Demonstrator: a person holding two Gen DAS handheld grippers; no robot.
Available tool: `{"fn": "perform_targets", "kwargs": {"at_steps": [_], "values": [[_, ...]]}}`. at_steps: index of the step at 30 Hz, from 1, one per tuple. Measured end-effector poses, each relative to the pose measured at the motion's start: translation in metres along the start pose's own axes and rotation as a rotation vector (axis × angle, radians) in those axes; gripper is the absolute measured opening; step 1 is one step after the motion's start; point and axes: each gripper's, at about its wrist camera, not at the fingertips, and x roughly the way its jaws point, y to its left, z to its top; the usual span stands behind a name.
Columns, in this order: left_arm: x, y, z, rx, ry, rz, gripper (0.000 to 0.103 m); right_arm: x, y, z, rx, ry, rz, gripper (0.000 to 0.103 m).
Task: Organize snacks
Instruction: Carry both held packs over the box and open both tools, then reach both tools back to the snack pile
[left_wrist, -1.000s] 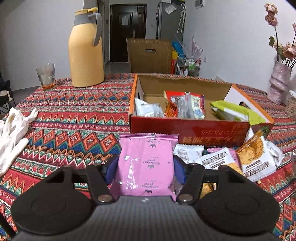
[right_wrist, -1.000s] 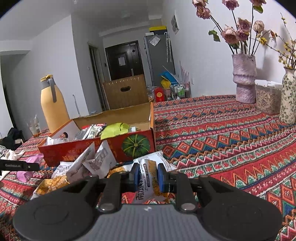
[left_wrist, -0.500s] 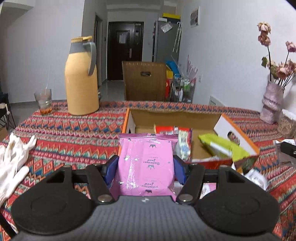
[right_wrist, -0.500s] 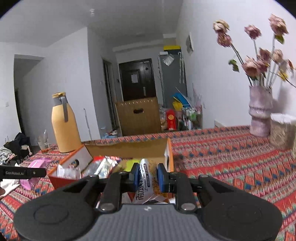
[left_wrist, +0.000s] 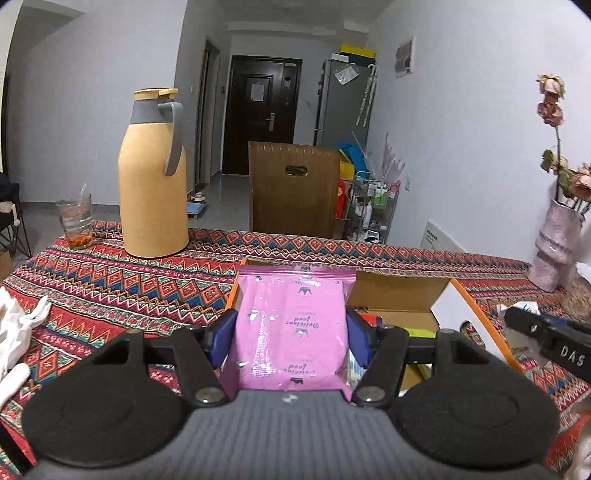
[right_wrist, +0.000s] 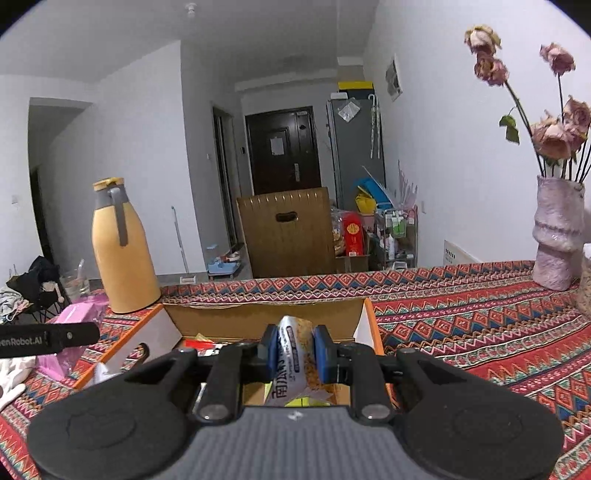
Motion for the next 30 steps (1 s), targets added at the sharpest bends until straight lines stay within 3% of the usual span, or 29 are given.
{"fn": "perform_targets", "kwargs": {"at_steps": [9, 18, 23, 24, 25, 27, 30], "values": [[0.041, 0.002, -0.015, -0.019, 0.026, 0.029, 0.063, 0.041, -0.008, -0.019, 0.042, 0.011, -0.024, 0.020], [0.052, 0.000, -0.029, -0.012, 0.061, 0.007, 0.066, 0.054, -0.007, -0.029, 0.047, 0.040, -0.013, 0.024], [0.039, 0.001, -0.029, -0.016, -0.001, 0.006, 0.097, 0.046, -0.012, -0.028, 0.081, 0.022, -0.030, 0.055], [0.036, 0.001, -0.029, -0.020, -0.013, 0.009, 0.103, 0.043, -0.014, -0.028, 0.090, 0.014, -0.032, 0.072], [0.034, 0.002, -0.028, -0.024, -0.025, 0.015, 0.103, 0.039, -0.016, -0.027, 0.100, 0.002, -0.041, 0.089], [0.029, 0.002, -0.028, -0.026, -0.036, 0.019, 0.103, 0.031, -0.018, -0.026, 0.116, -0.026, -0.052, 0.102], [0.026, 0.000, -0.029, -0.023, -0.039, 0.024, 0.103, 0.022, -0.022, -0.025, 0.137, -0.051, -0.049, 0.103]]}}
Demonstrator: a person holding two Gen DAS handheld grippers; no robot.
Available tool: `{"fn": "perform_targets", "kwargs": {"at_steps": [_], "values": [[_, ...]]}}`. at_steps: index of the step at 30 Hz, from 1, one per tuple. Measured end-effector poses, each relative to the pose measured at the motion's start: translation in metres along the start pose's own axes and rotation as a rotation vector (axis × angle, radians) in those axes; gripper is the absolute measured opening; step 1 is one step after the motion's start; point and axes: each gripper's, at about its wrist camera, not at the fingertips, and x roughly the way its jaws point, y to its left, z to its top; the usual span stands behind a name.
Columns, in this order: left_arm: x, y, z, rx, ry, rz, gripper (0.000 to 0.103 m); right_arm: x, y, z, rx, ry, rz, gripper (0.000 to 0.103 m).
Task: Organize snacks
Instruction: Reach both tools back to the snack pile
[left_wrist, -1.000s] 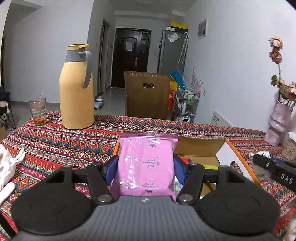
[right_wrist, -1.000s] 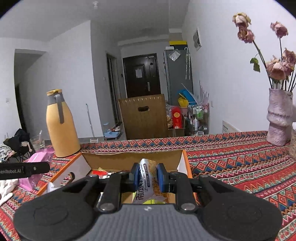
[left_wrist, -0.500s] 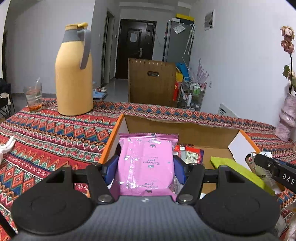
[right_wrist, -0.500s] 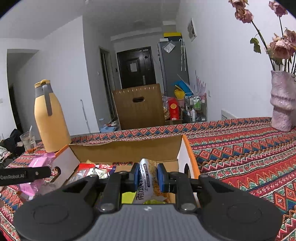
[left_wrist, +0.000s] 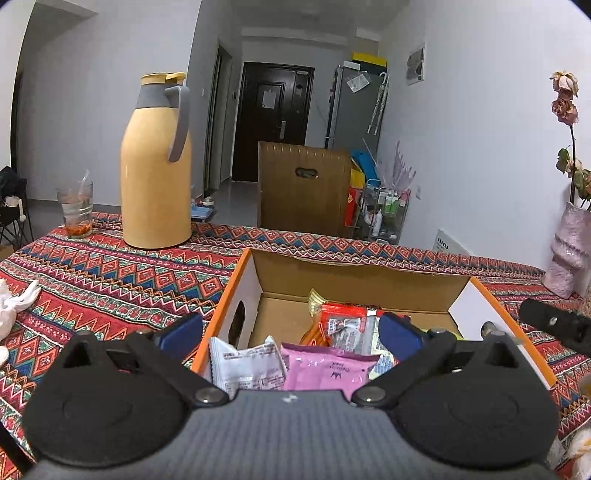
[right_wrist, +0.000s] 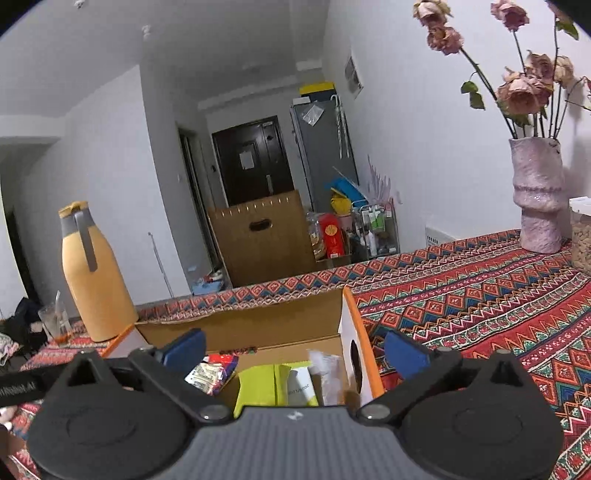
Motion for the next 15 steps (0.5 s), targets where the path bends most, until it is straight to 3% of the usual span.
{"fn": "perform_targets", "kwargs": {"at_steps": [15], "values": [[-0.012, -0.004, 0.004, 0.000, -0.020, 0.001, 0.103, -0.007, 0.004, 0.003, -0.014, -0.015, -0.005, 0.103]]}}
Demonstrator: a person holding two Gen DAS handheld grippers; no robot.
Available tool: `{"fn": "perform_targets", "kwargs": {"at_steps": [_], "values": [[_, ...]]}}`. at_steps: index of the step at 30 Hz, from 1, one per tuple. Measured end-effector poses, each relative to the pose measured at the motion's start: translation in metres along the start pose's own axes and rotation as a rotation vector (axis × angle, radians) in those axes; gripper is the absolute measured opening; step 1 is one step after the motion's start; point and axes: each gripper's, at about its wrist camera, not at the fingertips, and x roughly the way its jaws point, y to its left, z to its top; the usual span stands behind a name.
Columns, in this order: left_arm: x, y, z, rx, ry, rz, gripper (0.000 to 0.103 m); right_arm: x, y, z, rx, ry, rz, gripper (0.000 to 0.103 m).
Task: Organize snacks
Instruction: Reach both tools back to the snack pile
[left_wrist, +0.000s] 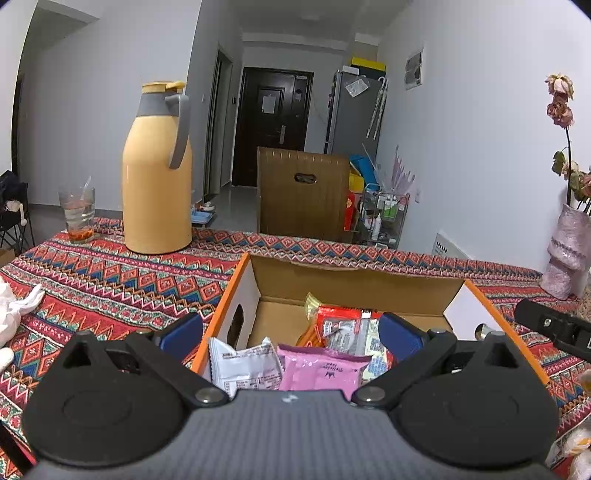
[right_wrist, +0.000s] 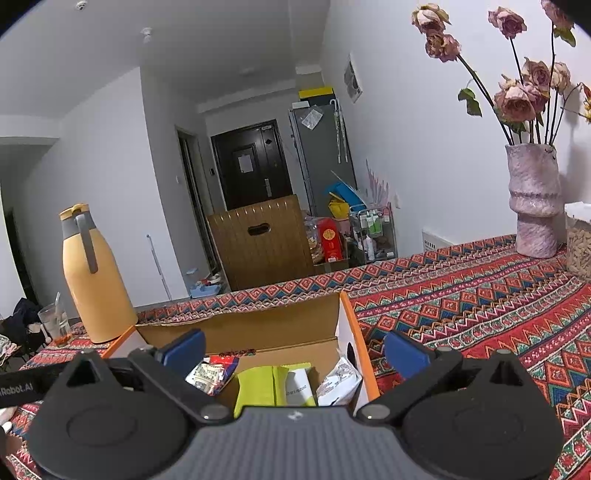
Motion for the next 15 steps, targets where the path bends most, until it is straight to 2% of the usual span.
{"fn": "perform_targets", "kwargs": {"at_steps": [8, 15], "values": [[-0.026, -0.002, 0.014, -0.005, -0.032, -0.004, 0.103, -0.027, 0.010, 0.016, -0.037, -0.065, 0.007, 0.103], [-0.043, 0.004, 0.013, 0.000, -0.020, -0.022, 0.103, -0.048, 0.008, 0.017, -0.065, -0.059, -0.008, 0.103]]}}
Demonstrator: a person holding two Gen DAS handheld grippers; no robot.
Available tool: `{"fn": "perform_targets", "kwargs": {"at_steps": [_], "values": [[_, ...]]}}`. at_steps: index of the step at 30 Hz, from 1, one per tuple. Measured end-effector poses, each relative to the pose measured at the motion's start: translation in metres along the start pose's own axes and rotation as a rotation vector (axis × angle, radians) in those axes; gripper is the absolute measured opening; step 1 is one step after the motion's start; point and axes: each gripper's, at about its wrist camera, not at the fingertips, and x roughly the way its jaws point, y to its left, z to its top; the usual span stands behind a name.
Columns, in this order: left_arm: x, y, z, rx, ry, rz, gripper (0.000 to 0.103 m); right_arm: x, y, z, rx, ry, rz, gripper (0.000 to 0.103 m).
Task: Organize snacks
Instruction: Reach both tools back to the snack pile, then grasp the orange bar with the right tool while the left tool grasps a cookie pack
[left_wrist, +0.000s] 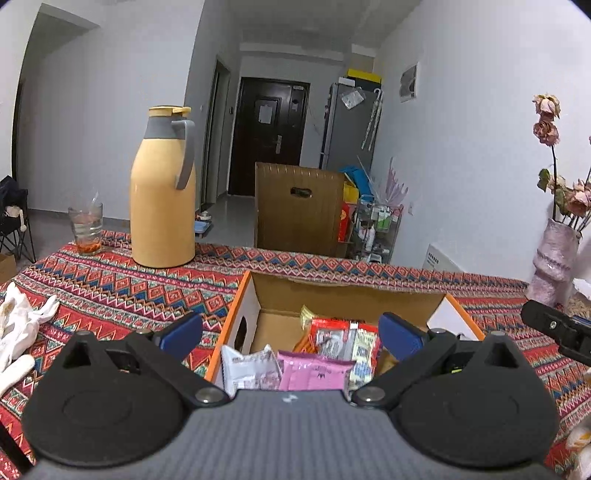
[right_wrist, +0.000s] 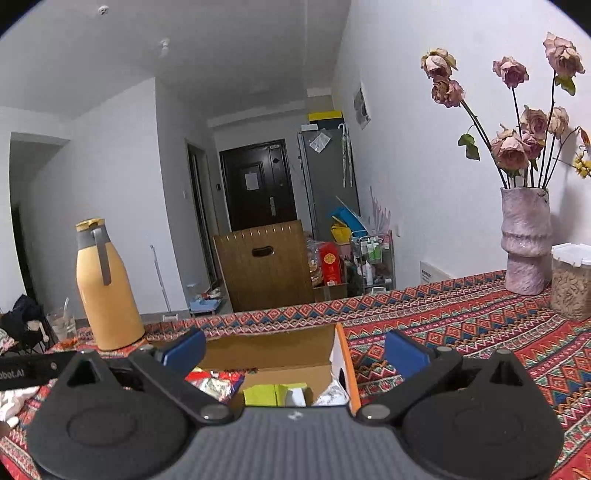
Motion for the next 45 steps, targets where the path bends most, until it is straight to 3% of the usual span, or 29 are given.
{"fn": "perform_targets", "kwargs": {"at_steps": [24, 26, 28, 33, 45], "values": [[-0.024, 0.025, -0.069, 0.129, 0.181, -0.015, 0.103, -0.042, -0.003, -0.076, -0.144, 0.257, -0.019, 0.103], [-0.021, 0.025, -0.073, 0.128, 0.193, -0.021, 0.103, -0.044, -0.002, -0.082, -0.166, 0.280, -0.011, 0.100], [-0.017, 0.026, -0.076, 0.124, 0.204, -0.019, 0.103, -0.044, 0.001, -0.084, -0.185, 0.295, -0.001, 0.084], [-0.014, 0.031, -0.079, 0.098, 0.201, -0.017, 0.103, -0.034, 0.013, -0.085, -0.225, 0.335, 0.037, 0.066], [-0.010, 0.036, -0.086, 0.073, 0.220, -0.021, 0.103, 0.007, 0.022, -0.103, -0.267, 0.459, 0.040, 0.065]]}}
